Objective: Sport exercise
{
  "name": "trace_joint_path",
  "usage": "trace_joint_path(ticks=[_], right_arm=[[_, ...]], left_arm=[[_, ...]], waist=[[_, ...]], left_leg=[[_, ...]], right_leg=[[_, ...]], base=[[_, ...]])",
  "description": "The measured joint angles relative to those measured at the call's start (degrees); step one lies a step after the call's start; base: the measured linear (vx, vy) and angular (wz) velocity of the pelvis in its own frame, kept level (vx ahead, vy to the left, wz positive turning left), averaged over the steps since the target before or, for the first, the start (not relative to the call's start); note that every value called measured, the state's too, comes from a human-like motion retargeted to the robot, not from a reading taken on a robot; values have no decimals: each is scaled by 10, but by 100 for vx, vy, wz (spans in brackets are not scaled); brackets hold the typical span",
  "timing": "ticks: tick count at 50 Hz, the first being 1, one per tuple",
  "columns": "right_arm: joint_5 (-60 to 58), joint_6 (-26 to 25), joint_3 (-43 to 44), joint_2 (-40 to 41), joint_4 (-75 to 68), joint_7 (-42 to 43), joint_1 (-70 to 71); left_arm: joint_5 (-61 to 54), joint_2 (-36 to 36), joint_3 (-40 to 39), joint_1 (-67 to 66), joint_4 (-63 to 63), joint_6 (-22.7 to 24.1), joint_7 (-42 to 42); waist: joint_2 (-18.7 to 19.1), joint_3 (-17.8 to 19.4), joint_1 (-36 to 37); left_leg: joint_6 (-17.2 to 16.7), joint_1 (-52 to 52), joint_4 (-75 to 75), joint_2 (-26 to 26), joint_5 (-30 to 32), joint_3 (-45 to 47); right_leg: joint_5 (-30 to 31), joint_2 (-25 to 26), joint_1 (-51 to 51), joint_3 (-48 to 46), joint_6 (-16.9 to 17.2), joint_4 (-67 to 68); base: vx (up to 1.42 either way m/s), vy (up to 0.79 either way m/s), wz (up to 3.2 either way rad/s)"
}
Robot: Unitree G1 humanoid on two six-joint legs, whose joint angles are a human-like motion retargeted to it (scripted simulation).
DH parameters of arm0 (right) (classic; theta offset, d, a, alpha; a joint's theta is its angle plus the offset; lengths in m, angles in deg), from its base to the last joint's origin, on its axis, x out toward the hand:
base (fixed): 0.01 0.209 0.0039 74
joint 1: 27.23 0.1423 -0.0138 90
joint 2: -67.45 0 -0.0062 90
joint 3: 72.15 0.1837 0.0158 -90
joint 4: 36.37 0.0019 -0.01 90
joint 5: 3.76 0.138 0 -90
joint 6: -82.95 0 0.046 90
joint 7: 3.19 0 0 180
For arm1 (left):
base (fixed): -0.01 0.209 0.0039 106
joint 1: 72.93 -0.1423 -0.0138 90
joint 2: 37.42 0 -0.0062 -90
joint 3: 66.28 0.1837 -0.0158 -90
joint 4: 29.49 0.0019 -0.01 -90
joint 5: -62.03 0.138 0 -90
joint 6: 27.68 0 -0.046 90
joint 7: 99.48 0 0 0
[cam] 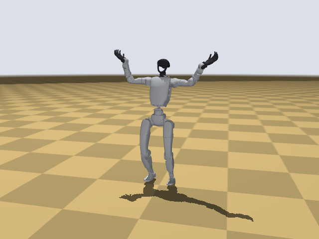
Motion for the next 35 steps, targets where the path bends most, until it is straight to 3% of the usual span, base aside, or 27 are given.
trace_joint_path(ticks=[2,5,8,9,10,11,12,13,15,17,18,19,20,23,26,28,30,35], right_arm=[[-31,-14,-173,28,38,-63,176],[-98,-45,-608,106,15,-173,557],[-168,-61,-942,41,154,-339,665],[-183,-63,-976,-13,229,-418,618],[-193,-65,-976,-73,309,-503,537],[-177,-64,-976,-146,357,-557,446],[-156,-63,-969,-210,392,-598,355],[-126,-60,-948,-253,400,-614,262],[-90,-64,-804,-255,362,-637,16],[-134,-78,-526,-110,282,-650,-321],[-169,-86,-402,-25,247,-652,-469],[-195,-98,-345,40,201,-647,-547],[-217,-113,-322,95,148,-638,-588],[-306,-161,-305,226,-18,-619,-641],[-431,-182,-339,358,-252,-613,-589],[-475,-182,-364,419,-368,-616,-552],[-498,-181,-383,453,-429,-620,-535],[-507,-164,-411,455,-402,-615,-536]], left_arm=[[47,53,71,85,-90,1,-35],[181,52,276,264,-239,-20,-89],[286,48,594,425,-419,-15,-233],[293,70,706,457,-474,-6,-295],[292,100,815,480,-527,4,-359],[265,80,904,505,-533,8,-405],[236,57,956,499,-529,12,-441],[199,27,935,430,-505,16,-458],[175,-78,668,81,-441,13,-479],[202,-179,430,-221,-403,-10,-486],[215,-217,400,-275,-369,-23,-486],[227,-263,387,-309,-322,-38,-484],[240,-315,383,-333,-269,-55,-480],[312,-433,394,-363,-107,-105,-480],[416,-556,435,-297,116,-128,-473],[442,-614,451,-269,220,-129,-478],[453,-647,470,-262,266,-125,-488],[457,-640,515,-272,214,-103,-489]], waist=[[11,-3,-27],[95,-36,-28],[107,-58,15],[95,-64,10],[76,-68,-3],[53,-74,14],[36,-78,32],[31,-79,53],[64,-80,75],[75,-58,41],[55,-45,39],[46,-33,41],[43,-23,45],[31,12,60],[0,55,52],[-13,71,45],[-12,77,50],[-1,45,65]], left_leg=[[2,-75,130,3,-57,3],[5,-205,266,21,-109,-1],[-4,-207,213,30,-70,6],[-6,-198,174,28,-39,3],[-8,-188,131,25,-3,-3],[-8,-182,96,21,51,-8],[-10,-177,67,17,102,-12],[-16,-177,48,15,148,-16],[-18,-183,37,11,185,-23],[-2,-192,62,9,164,-32],[5,-196,75,8,138,-34],[9,-202,96,6,99,-35],[11,-209,120,3,53,-36],[11,-236,246,19,-120,-16],[3,-262,316,-6,-163,-10],[-5,-258,309,-17,-163,-6],[-10,-240,285,-11,-163,-7],[-4,-203,138,14,-121,-13]], right_leg=[[-45,-6,-51,6,-4,80],[-89,0,-155,6,-13,166],[-43,16,-155,14,-42,99],[-6,26,-144,27,-50,52],[35,36,-130,44,-55,2],[95,36,-124,52,-56,-32],[152,35,-122,56,-55,-56],[204,32,-128,52,-50,-62],[254,27,-147,45,-39,-50],[253,26,-159,39,-41,-28],[246,24,-164,35,-43,-16],[224,20,-171,31,-45,3],[195,16,-179,27,-48,27],[18,-19,-204,-20,-22,145],[-93,-97,-233,-59,4,264],[-103,-113,-236,-60,12,274],[-84,-96,-221,-59,15,241],[-1,-37,-191,-59,11,99]], base=[[0,0,0],[5,2,1],[17,2,-29],[21,1,-33],[19,0,-28],[17,-1,-30],[12,-2,-37],[7,-1,-36],[0,0,-27],[-7,-3,-21],[-12,-5,-29],[-15,-6,-37],[-19,-7,-41],[-19,-9,-32],[-22,-13,29],[-13,-8,8],[-3,-4,-33],[0,0,-11]])
